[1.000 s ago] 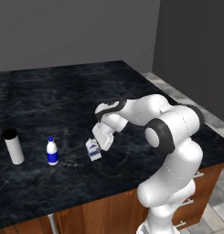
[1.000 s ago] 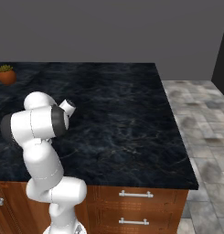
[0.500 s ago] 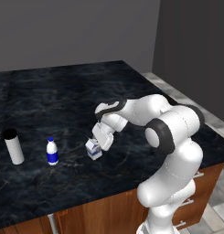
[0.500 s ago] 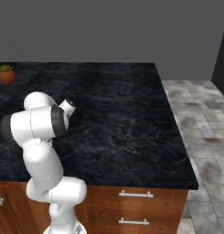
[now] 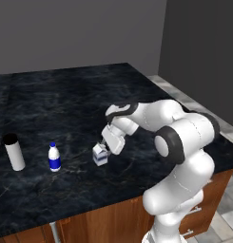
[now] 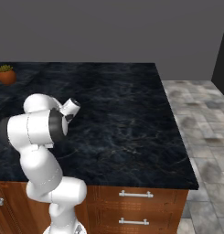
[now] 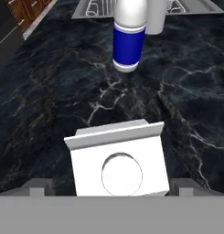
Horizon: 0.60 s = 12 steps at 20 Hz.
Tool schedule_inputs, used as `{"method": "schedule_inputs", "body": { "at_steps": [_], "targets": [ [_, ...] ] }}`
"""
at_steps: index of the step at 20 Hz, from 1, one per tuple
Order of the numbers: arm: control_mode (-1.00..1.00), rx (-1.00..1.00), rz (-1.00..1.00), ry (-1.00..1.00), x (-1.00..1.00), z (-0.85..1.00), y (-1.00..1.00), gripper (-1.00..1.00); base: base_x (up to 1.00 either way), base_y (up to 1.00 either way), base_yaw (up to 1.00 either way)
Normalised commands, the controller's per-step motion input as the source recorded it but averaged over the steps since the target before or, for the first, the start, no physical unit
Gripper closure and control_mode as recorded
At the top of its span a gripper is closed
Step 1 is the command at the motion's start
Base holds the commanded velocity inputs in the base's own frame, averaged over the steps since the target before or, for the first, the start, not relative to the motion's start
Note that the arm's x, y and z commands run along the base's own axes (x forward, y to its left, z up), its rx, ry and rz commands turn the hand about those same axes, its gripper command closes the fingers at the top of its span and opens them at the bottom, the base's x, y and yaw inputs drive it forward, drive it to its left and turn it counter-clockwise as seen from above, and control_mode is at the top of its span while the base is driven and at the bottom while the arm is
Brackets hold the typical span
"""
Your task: Move the drinks to the dining counter.
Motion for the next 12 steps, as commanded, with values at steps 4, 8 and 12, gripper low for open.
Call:
{"method": "schedule_inputs", "body": {
  "at_steps": [4,8,12],
  "targets": [
    [-1.00,0.00,-0.05,-0.03,-0.02,0.53,-0.42,-1.00,0.00,0.00,0.00],
    [-1.00,0.00,-0.13,0.00,-0.01,0.74,-0.30,-1.00,0.00,0.00,0.00],
    [-1.00,0.00,-0.24,0.00,-0.27,0.69,-0.17,-1.00,0.00,0.00,0.00]
  ]
}}
